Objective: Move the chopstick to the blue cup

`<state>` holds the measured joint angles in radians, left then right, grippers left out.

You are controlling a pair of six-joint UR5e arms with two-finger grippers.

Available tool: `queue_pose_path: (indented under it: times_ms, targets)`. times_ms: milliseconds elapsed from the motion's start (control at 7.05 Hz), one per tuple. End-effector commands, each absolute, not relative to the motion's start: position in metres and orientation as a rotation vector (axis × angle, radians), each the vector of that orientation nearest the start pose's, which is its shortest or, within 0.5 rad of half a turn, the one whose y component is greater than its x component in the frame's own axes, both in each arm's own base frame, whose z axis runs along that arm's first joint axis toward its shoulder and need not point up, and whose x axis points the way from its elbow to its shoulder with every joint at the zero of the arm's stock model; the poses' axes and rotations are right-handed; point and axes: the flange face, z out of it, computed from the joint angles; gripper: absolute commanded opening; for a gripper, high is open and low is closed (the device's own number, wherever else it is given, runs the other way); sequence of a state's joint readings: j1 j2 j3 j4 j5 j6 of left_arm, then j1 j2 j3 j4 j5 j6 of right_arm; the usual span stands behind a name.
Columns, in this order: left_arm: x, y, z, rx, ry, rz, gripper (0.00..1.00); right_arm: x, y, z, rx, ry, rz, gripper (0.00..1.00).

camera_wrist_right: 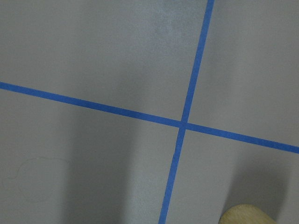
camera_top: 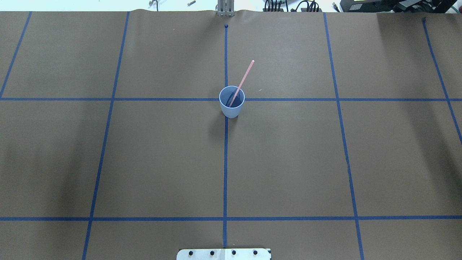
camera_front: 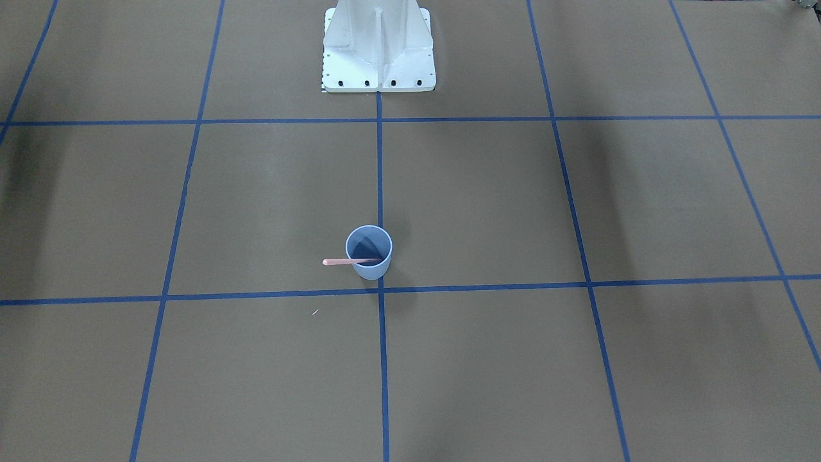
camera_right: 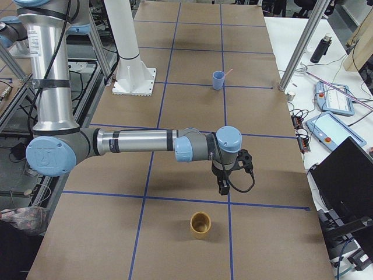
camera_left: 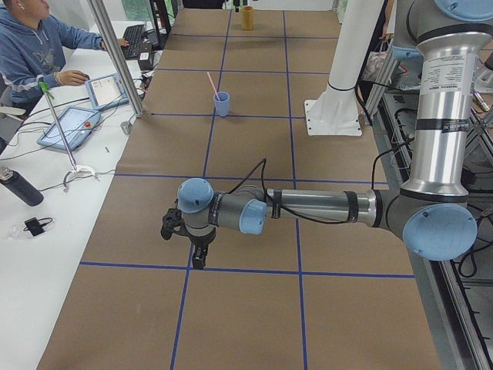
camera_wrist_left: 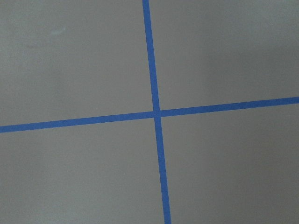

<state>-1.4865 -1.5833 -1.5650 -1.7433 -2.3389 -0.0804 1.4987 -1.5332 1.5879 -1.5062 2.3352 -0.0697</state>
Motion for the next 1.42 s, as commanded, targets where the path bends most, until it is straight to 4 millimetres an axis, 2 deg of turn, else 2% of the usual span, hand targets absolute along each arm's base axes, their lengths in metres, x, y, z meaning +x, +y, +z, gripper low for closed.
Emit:
queue_pose_path:
  times_ms: [0, 1276]
  targets:
    - [-0.0205, -0.5129, 0.6319, 0.117, 0.784, 0.078, 0.99, 0.0274, -0.5171, 0.6299, 0.103, -0.761, -0.175, 1.00]
    - [-0.0200, -0.5188, 0.6233, 0.133, 0.785, 0.085, 0.99, 0.0279, -0.5136, 0.6278, 0.110, -0.758, -0.178, 1.00]
